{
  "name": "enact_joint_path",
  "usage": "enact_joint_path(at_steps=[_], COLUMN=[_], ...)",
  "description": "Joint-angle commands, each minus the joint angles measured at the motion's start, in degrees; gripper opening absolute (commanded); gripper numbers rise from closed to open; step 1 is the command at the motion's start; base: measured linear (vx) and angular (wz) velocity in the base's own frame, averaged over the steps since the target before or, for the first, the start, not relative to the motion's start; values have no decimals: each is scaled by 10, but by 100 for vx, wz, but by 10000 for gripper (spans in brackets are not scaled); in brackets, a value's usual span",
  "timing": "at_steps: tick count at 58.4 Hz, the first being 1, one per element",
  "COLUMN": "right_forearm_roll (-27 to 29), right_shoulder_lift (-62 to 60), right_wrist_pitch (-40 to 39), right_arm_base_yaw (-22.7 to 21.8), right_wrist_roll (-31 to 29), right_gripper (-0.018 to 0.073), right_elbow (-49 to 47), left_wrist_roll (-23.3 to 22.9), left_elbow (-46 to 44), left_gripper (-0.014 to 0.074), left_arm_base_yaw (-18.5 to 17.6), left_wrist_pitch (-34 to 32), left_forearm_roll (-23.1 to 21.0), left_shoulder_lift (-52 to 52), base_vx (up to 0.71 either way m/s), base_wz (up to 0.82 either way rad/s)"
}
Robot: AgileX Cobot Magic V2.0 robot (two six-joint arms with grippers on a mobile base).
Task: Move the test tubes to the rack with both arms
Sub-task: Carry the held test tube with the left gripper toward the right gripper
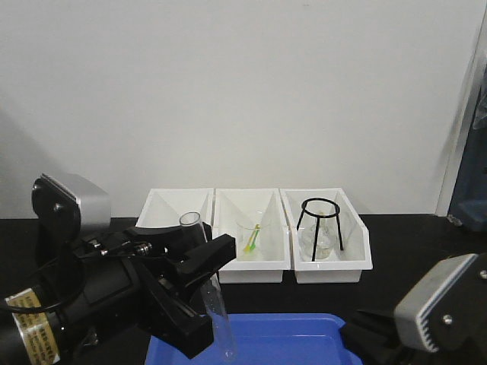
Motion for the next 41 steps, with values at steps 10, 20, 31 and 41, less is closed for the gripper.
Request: enact_joint_path(at_steps=[10, 20, 31, 41], right_forearm_roll=[26, 26, 27, 29], right_shoulder_lift=[46, 61, 61, 61], right_wrist_pitch=[-119, -137, -142, -141], right_arm_base_yaw=[59, 87, 88, 88], right_wrist_roll=[-16, -16, -16, -14], right_gripper=[-4, -4, 4, 60], right_elbow=[-20, -20, -20, -20], left_wrist_roll=[-154, -241, -262, -242], left_elbow=[-18, -18, -18, -18], left_gripper=[-20, -20, -20, -20], left_arm_base_yaw=[-3, -3, -3, -3], left_wrist_pitch=[-75, -111, -110, -94], left_forearm_roll=[163, 264, 298, 303], left_shoulder_lift=[-12, -12, -12, -12], base_vx=[0, 0, 0, 0], base_wz=[0, 0, 0, 0])
